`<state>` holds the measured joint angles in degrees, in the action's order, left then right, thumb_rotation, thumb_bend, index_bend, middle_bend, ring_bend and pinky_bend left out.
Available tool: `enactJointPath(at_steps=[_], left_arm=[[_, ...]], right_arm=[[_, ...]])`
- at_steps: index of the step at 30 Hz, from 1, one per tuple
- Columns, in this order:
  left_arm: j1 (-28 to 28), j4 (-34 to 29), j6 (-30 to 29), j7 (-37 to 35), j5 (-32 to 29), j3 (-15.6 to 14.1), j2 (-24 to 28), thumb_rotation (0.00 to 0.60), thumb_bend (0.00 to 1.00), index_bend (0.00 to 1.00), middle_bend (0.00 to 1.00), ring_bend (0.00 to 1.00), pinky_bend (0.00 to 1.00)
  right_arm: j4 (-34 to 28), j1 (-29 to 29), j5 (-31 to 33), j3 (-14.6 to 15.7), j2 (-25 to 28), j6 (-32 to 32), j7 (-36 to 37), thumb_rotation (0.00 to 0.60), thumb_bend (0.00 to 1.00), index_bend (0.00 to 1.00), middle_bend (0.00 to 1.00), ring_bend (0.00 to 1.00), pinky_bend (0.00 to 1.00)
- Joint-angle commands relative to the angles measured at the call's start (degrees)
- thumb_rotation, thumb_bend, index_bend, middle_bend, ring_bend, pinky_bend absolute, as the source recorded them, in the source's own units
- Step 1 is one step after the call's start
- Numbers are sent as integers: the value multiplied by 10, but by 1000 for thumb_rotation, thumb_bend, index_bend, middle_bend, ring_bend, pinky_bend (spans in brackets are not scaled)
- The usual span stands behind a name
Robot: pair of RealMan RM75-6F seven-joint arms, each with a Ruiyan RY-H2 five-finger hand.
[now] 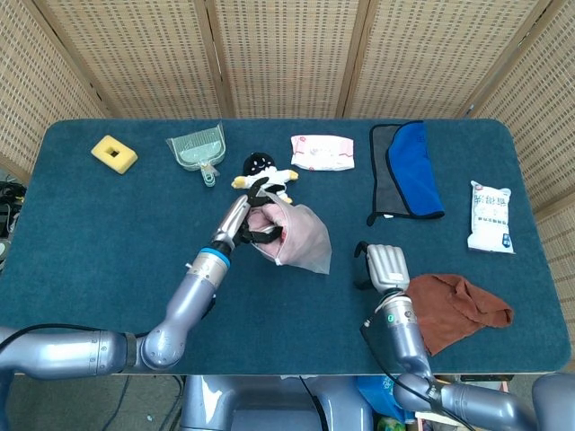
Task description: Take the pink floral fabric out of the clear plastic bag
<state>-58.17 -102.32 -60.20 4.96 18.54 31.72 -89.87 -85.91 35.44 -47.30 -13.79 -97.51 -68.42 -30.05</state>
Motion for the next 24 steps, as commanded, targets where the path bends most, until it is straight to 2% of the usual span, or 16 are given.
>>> enactJointPath(at_steps=[1,6,17,24], left_arm=[[-14,-15,-39,6,-39,26,-6,600,593,756,0,0,0],[-19,-16,-64,-2,-59,47,-18,600,602,756,0,0,0],[-33,-27,-93,0,-85,76,-38,600,610,757,0,0,0],[-36,-30,-103,6,-80,78,-43,600,610,756,0,0,0]], right_arm=[[5,3,14,-14,-16,-6,-1,600,26,439,783,806,1000],[1,0,17,-28,-28,-20,11,600,26,439,781,806,1000],[18,17,68,-96,-79,-34,33,600,26,439,782,806,1000],[20,24,62,-107,-90,-41,41,600,26,439,784,807,1000]])
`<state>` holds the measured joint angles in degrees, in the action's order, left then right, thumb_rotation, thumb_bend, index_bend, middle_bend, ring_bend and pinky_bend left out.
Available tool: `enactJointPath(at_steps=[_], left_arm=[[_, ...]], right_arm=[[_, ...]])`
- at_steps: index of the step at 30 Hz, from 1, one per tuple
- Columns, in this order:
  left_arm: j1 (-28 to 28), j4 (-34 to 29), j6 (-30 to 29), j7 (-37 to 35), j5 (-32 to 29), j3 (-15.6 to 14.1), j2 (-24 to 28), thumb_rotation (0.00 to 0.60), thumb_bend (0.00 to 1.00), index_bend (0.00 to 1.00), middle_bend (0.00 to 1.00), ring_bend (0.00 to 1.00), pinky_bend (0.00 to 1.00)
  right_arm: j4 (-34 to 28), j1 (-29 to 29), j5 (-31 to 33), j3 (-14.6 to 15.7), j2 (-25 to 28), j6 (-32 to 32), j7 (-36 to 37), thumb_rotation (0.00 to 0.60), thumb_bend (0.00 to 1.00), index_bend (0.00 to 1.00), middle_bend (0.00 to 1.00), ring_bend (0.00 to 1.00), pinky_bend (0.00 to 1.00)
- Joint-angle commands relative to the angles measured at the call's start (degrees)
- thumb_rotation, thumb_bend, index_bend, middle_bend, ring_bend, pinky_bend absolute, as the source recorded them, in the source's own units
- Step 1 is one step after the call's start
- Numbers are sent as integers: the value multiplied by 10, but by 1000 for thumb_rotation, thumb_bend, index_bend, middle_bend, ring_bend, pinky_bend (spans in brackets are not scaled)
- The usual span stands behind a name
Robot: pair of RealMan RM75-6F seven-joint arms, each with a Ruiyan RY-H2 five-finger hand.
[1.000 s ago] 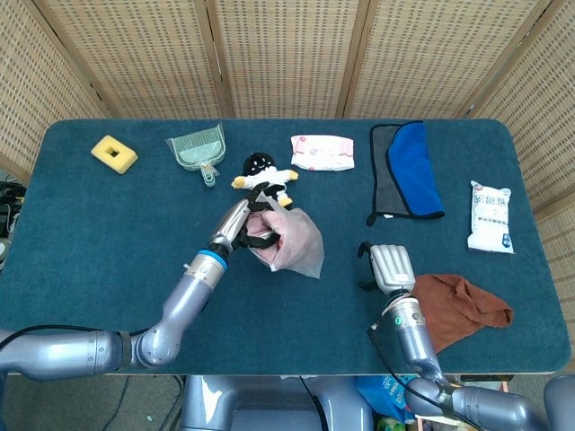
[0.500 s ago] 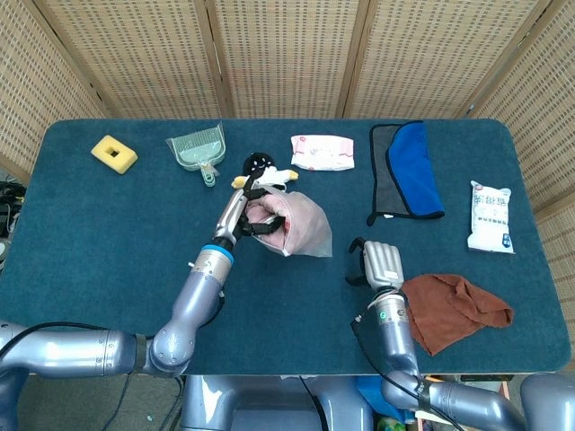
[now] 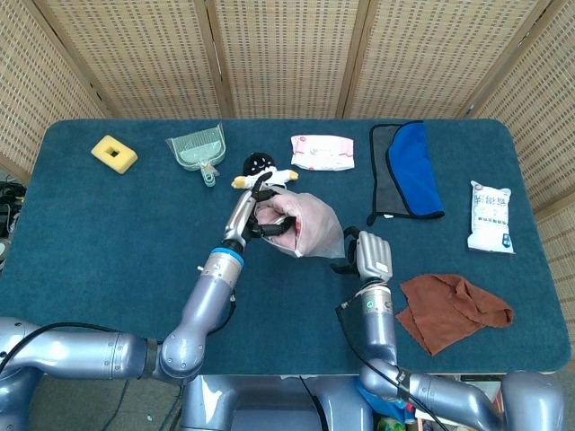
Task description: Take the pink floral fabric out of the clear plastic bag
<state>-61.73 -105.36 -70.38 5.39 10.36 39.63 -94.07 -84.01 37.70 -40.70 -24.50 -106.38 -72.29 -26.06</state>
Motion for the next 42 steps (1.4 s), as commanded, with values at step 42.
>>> enactJointPath(at_steps=[42], left_arm=[[32,-17,27,-39,-28,22,-15,600,651,756,0,0,0]], right_arm=[[55,17,-25,-41,-60,-23,52,600,358,490,738,808,1000]])
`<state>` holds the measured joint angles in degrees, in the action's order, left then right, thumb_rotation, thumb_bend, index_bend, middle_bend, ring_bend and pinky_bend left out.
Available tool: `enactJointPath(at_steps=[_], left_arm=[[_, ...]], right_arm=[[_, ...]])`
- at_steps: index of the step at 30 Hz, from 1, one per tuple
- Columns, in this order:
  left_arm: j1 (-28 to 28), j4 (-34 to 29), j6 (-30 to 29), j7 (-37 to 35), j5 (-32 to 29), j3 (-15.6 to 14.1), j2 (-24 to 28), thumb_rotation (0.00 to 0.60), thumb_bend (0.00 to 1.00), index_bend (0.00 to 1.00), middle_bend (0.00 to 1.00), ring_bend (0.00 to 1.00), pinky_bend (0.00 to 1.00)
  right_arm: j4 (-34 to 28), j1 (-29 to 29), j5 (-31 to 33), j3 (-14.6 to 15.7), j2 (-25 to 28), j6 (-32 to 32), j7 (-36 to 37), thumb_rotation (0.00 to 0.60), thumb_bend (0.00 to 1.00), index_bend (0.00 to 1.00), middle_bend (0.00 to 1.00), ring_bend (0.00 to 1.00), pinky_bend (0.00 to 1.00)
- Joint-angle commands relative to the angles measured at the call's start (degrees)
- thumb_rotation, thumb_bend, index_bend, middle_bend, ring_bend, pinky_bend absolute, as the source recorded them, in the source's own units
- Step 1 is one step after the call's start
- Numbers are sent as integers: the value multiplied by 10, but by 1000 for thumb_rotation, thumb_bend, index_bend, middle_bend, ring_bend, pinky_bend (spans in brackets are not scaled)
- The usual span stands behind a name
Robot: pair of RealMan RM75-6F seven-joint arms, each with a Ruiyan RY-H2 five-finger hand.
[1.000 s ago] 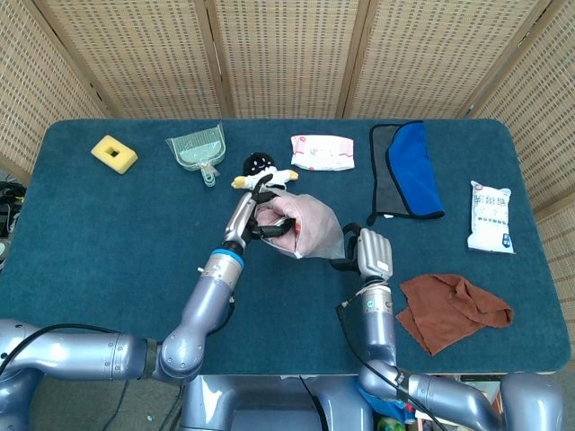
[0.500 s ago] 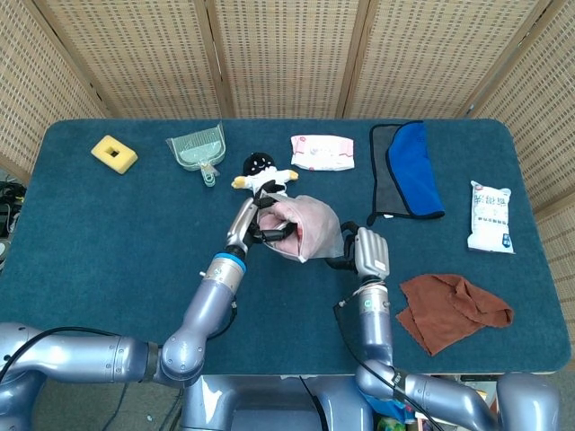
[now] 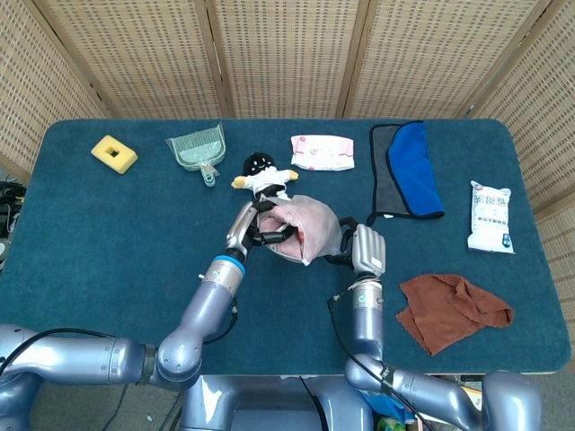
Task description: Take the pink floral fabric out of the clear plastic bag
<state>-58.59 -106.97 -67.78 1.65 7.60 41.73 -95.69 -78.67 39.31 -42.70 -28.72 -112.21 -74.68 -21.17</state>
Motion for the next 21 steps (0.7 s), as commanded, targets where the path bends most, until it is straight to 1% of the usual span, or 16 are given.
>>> enactJointPath(at_steps=[1,2,4,9,11,13,17,21], left_arm=[[1,0,2,-2,0,2,2,600,651,757,0,0,0],[2,0,4,-3,0,3,2,600,652,756,0,0,0],[4,-1,8,-8,0,4,3,600,652,756,0,0,0],[6,-1,14,-14,0,4,3,600,652,756,0,0,0],[7,-2,15,-16,1,4,4,600,652,756,0,0,0],[8,-2,17,-18,3,4,4,600,652,756,0,0,0],[11,-2,20,-21,7,3,6,600,652,756,0,0,0],[16,0,22,-26,16,0,9,600,653,756,0,0,0]], right_arm=[[1,0,-8,2,-2,1,5,600,429,516,744,808,1000],[1,0,-13,5,-2,2,7,600,483,543,750,809,1000],[0,1,-26,12,-2,2,10,600,553,584,757,810,1000],[0,-1,-43,22,-5,3,17,600,701,686,780,812,1000],[1,-1,-49,26,-5,5,19,600,781,747,793,817,1000],[1,-2,-56,30,-5,6,21,600,834,778,801,821,1000],[4,-4,-69,39,-2,7,22,600,890,801,813,826,1000],[10,-8,-85,49,3,8,22,600,896,808,817,830,1000]])
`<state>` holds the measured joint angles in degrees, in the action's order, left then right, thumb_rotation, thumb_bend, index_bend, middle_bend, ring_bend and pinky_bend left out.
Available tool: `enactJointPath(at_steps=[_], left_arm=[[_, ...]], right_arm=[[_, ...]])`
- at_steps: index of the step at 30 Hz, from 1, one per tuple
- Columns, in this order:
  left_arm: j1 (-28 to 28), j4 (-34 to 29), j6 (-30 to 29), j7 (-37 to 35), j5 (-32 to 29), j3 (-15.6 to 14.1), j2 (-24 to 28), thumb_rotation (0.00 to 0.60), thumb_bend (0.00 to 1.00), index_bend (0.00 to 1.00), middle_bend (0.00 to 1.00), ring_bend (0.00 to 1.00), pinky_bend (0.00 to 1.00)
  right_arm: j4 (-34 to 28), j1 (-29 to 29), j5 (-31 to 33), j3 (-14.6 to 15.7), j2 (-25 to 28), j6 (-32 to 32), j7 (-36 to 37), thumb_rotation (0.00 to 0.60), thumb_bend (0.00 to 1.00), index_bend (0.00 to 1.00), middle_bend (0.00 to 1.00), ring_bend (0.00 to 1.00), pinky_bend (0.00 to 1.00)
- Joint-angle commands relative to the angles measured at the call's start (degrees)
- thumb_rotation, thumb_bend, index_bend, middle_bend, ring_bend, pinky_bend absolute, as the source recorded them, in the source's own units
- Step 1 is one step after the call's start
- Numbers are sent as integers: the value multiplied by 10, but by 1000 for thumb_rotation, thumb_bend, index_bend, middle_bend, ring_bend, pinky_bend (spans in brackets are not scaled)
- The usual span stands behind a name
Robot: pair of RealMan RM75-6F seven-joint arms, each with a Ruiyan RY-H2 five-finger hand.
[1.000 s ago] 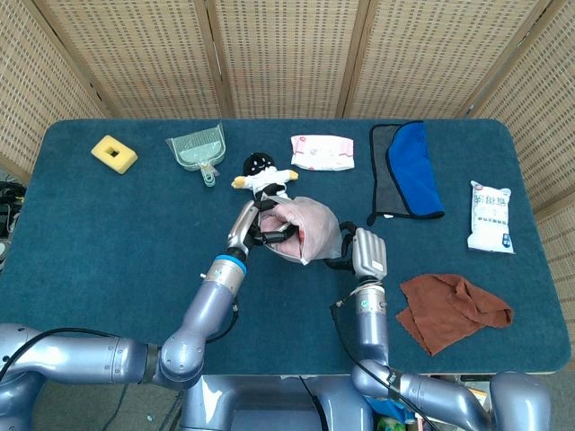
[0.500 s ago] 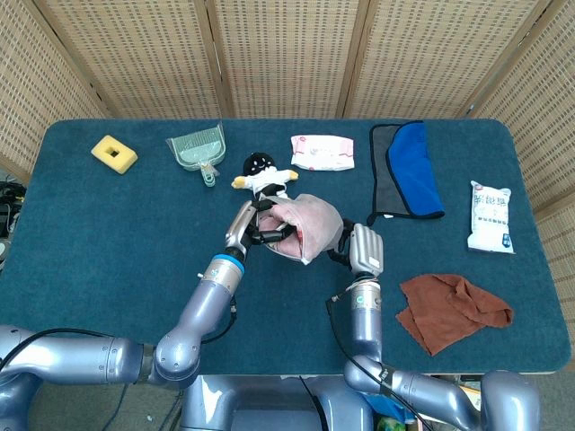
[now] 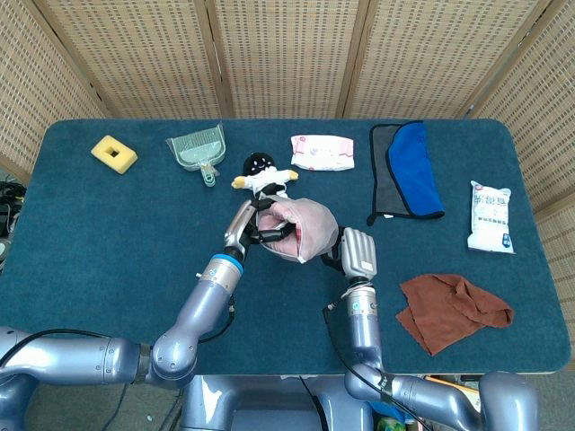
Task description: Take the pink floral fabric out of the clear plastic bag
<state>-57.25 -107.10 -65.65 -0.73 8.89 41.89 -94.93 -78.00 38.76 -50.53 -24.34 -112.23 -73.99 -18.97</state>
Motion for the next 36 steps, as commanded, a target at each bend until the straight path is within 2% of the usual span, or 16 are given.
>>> enactJointPath(at_steps=[1,8,17,22,29,36], left_arm=[[4,3,2,-3,6,-2,3,600,653,756,0,0,0],[32,14,22,-13,39,-13,29,600,653,756,0,0,0],[88,35,90,-55,55,-5,98,600,653,756,0,0,0],[116,74,129,-54,70,-13,155,600,653,756,0,0,0],[148,118,170,-72,88,-18,212,600,653,757,0,0,0],[171,144,199,-93,108,-22,248,600,653,757,0,0,0]], right_arm=[[5,-3,-10,8,6,1,-1,600,897,809,817,831,1000],[35,-9,-53,32,37,2,-9,600,897,814,823,833,1000],[123,-24,-119,62,93,6,6,600,897,815,825,835,1000],[186,-37,-153,74,130,1,31,600,897,815,826,835,1000],[225,-45,-182,86,149,-1,50,600,898,815,826,835,1000],[243,-47,-201,95,151,-4,58,600,897,815,826,835,1000]])
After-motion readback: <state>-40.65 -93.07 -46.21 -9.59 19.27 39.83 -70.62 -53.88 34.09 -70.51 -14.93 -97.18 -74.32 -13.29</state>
